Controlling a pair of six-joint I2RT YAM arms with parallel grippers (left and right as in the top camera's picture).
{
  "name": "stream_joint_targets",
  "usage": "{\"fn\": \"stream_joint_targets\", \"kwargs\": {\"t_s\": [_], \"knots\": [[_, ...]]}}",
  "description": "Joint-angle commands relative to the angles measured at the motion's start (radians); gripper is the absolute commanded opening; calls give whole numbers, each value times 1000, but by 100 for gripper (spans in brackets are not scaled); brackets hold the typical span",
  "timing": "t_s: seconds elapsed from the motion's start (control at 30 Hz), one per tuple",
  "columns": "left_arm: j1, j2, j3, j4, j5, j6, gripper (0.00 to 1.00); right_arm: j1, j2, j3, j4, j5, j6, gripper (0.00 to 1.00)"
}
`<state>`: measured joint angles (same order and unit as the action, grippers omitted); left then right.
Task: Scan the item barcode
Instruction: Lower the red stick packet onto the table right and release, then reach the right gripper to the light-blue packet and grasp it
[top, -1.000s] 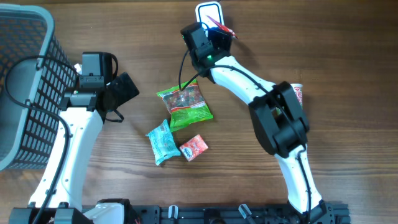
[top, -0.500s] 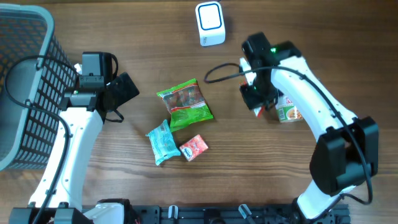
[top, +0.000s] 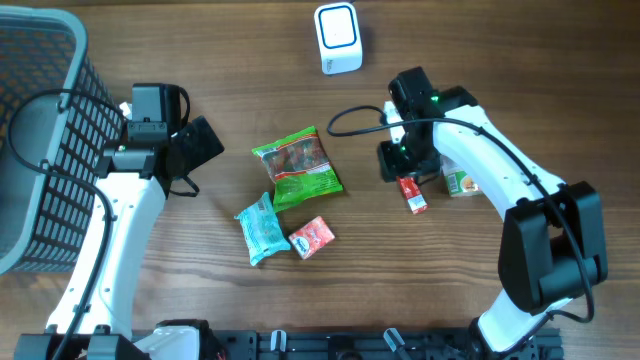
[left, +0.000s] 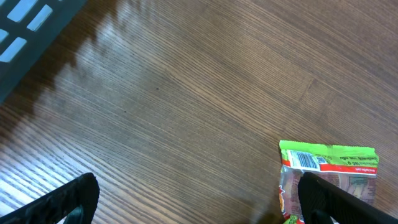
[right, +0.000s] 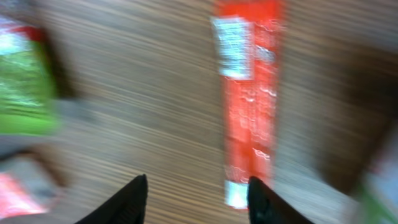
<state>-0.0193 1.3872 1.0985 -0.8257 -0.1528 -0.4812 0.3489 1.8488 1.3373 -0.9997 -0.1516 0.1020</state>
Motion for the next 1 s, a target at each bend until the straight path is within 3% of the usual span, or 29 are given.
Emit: {"fn": "stream_joint_targets", "kwargs": {"t_s": [0.0,0.13,0.27,0.4,0.67,0.97], "knots": [[4,-13,1,2,-9,-5,100,63,10,-3,103,-274,2,54],[4,-13,1,2,-9,-5,100,218,10,-3,219,-252,3,63],[4,-13,1,2,-10,-5,100,353,10,-3,288,-186,4,65],[4,-13,1,2,-10,-5,100,486,10,-3,234,-135,60,65],[4,-13,1,2,-10,-5,100,534,10,-5,57,85,323,66],[4,-13,1,2,-9,-5,100,535,10,-5,19,80,344,63]]}}
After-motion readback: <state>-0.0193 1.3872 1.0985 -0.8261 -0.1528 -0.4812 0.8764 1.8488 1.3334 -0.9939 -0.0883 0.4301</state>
